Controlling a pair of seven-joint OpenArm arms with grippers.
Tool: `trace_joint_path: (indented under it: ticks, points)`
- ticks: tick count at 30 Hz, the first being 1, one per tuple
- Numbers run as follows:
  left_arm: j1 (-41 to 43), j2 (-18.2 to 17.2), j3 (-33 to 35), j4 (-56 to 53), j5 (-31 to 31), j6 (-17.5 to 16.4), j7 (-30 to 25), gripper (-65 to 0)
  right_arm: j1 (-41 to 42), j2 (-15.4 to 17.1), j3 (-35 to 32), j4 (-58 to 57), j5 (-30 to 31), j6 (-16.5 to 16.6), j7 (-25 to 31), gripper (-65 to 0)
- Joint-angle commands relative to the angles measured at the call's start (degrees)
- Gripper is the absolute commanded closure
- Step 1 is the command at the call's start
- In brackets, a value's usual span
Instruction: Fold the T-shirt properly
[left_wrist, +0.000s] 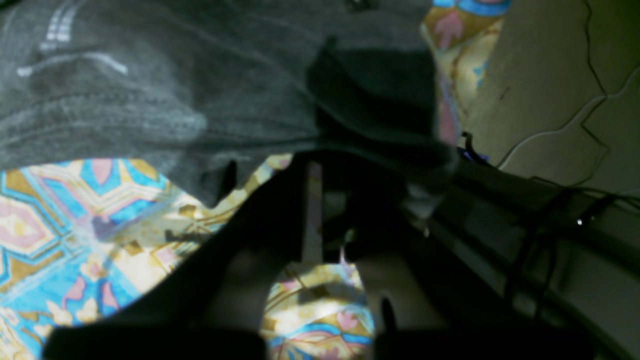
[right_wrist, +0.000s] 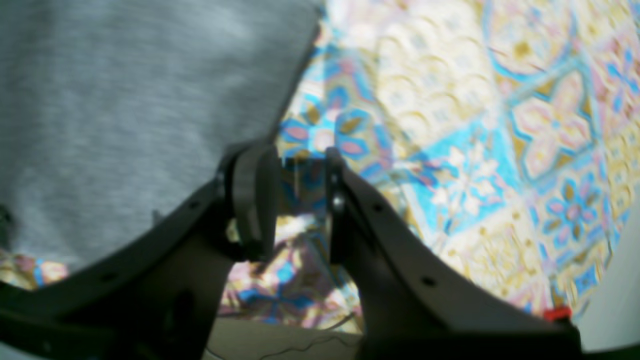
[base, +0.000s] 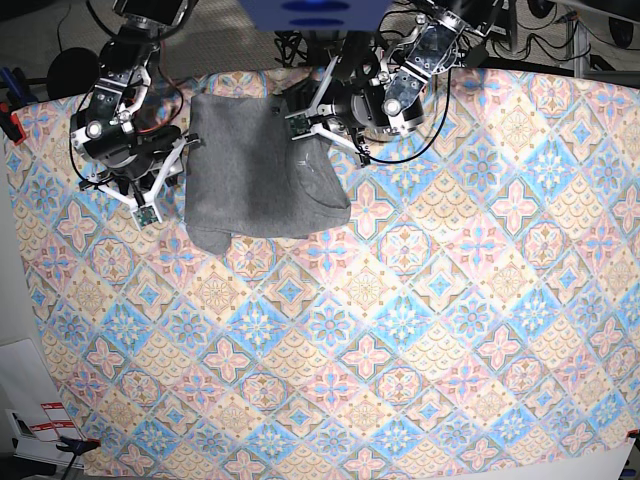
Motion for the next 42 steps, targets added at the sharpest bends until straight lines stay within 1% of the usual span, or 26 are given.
trace_joint_path:
  ticks: [1, 5, 7, 9, 13, 16, 18, 23, 26, 28, 31, 34, 36, 37, 39, 42]
  points:
    - [-1.37, 0.0, 0.66, 0.65, -1.02, -0.12, -0.67, -4.0, 0.38, 0.18, 0.77, 0.95, 0.36, -0.07, 0.93, -0.7]
    - [-4.0, 0.26, 2.59, -2.96, -0.93, -0.12, -0.67, -4.1, 0.38, 0.18, 3.23, 0.95, 0.62, -0.07, 1.11, -0.7]
    - [-6.2, 0.61, 4.0, -7.7, -1.28, -0.12, -1.11, -4.1, 0.38, 0.18, 3.32, 0.95, 0.62, -0.07, 1.11, -0.7]
    - [-9.19, 2.28, 4.97, -13.42, -1.19, -0.12, -1.64, -4.1, 0.29, 0.18, 3.32, 0.95, 0.62, -0.07, 1.11, -0.7]
    - [-14.82, 5.45, 4.61, -25.55, -1.19, -0.12, -5.59, -4.1, 0.2, 0.18, 3.32, 0.95, 0.45, -0.07, 1.11, -0.7]
    - [-17.72, 6.68, 4.44, -29.94, -1.19, -0.12, -7.44, -4.1, 0.11, 0.18, 3.32, 0.95, 0.45, -0.07, 1.11, -0.7]
    - [-19.04, 6.85, 1.89, -29.94, -1.19, -0.12, -7.88, -4.1, 0.02, 0.35, 3.41, 0.95, 0.45, -0.07, 1.11, -0.7]
    - [-22.91, 7.91, -10.16, -30.12, -1.11, -0.12, -8.06, -4.1, 0.02, 0.35, 7.45, 0.95, 0.45, -0.07, 1.2, -0.7]
    - [-24.93, 8.7, -16.75, -30.12, -1.28, -0.12, -8.41, -4.1, -0.06, 0.79, 8.33, 0.95, 0.27, -0.07, 1.2, -0.7]
    - [-25.81, 10.63, -20.97, -30.47, -1.02, -0.12, -11.75, -4.1, -0.15, 2.37, 8.24, 0.95, 0.36, -0.07, 1.11, -0.7]
    - [-27.83, 12.48, -23.69, -35.83, -1.11, -0.12, -17.02, -4.1, -1.47, 3.16, 7.98, 0.78, 0.36, -0.07, 1.02, -0.7]
    - [-30.47, 13.71, -23.69, -42.87, -1.11, -0.12, -17.55, -3.9, -2.26, 3.34, 7.89, 0.87, 0.36, -0.07, 1.11, -0.7]
    - [-29.32, 13.62, -23.25, -41.81, -0.84, -0.12, -16.85, -3.8, -2.26, 3.34, 8.15, 0.87, 0.36, -0.07, 1.02, -0.7]
    - [-27.83, 13.36, -23.25, -39.44, -0.75, -0.12, -15.44, -3.8, -2.26, 3.34, 8.15, 0.78, 0.36, -0.07, 1.02, -0.7]
    - [-24.66, 12.39, -23.52, -32.14, -0.67, -0.12, -13.59, -3.7, -2.26, 3.34, 8.07, 0.78, 0.36, -0.07, 1.02, -0.7]
    - [-19.3, 9.75, -23.69, -18.96, -1.19, -0.12, -13.86, -3.9, -2.08, 3.43, 7.89, 0.78, 0.36, -0.07, 1.11, -0.7]
